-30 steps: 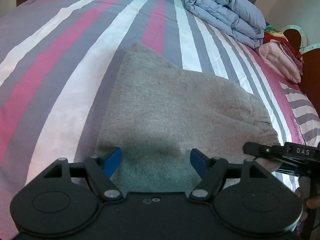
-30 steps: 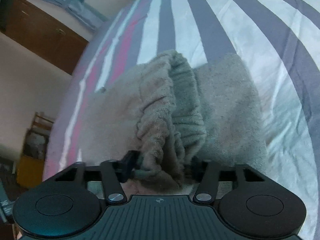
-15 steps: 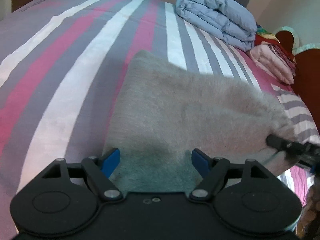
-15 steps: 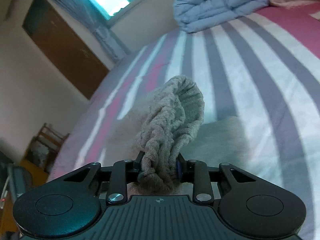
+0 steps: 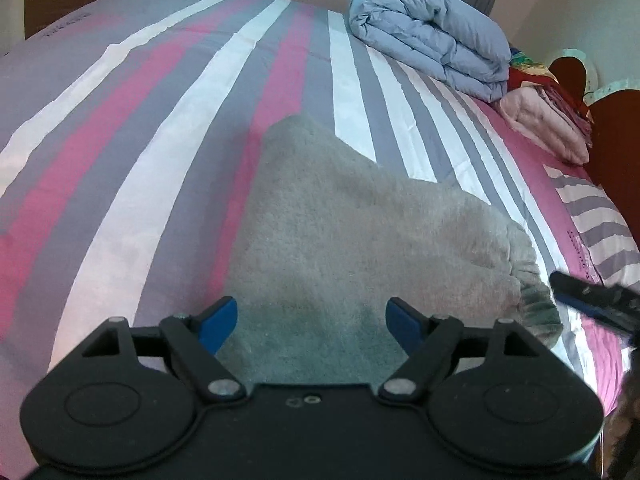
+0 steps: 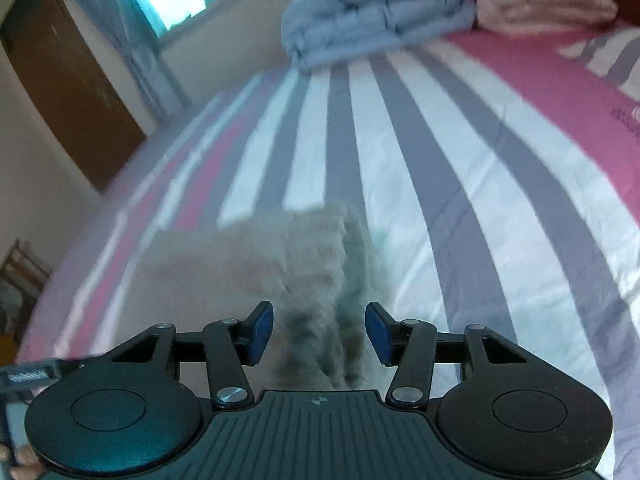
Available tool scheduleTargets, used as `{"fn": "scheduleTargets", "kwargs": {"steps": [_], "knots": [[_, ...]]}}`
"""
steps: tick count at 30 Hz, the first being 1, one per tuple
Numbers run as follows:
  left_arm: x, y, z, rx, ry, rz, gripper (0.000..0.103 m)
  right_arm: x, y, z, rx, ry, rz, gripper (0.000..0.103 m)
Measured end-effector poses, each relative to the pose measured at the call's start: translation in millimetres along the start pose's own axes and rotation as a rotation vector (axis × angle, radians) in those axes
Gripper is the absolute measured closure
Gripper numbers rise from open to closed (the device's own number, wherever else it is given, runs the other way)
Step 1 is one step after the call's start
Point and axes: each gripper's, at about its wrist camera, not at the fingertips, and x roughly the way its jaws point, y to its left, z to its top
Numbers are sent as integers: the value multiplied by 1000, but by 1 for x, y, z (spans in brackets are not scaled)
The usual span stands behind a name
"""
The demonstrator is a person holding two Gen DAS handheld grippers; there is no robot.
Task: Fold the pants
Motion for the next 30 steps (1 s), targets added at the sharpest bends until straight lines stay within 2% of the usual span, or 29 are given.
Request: {"fn": "scheduleTargets", "kwargs": {"steps": [3, 5, 9, 11, 14, 16, 18, 22, 26, 30], "knots": [[9, -4, -3, 12, 36, -10, 28, -6, 26, 1, -78, -49, 49, 52], [18, -7, -11, 37, 50, 8, 27, 0, 44, -4, -157, -33, 55, 52], [22, -16, -19, 101, 51, 30, 27, 42, 42, -40, -264, 68, -59, 52], [17, -19, -16, 99, 54, 43, 27, 43, 29, -52, -275, 61, -67, 52], [11, -20, -7, 76, 42, 41, 27, 31, 30, -42, -234, 54, -33, 52], [8, -22, 0, 84, 26, 45, 27, 15, 35, -27, -204, 13, -5, 51], [7, -27, 11, 106, 8, 46, 27, 9, 44, -10, -227, -16, -4, 51], [20, -36, 30, 144, 2, 53, 27, 31, 55, 12, -256, -15, -28, 51], [43, -38, 42, 154, 20, 62, 27, 56, 69, 20, -305, 3, -34, 51], [73, -38, 53, 185, 44, 77, 27, 92, 62, 26, -316, 31, -55, 51]]}}
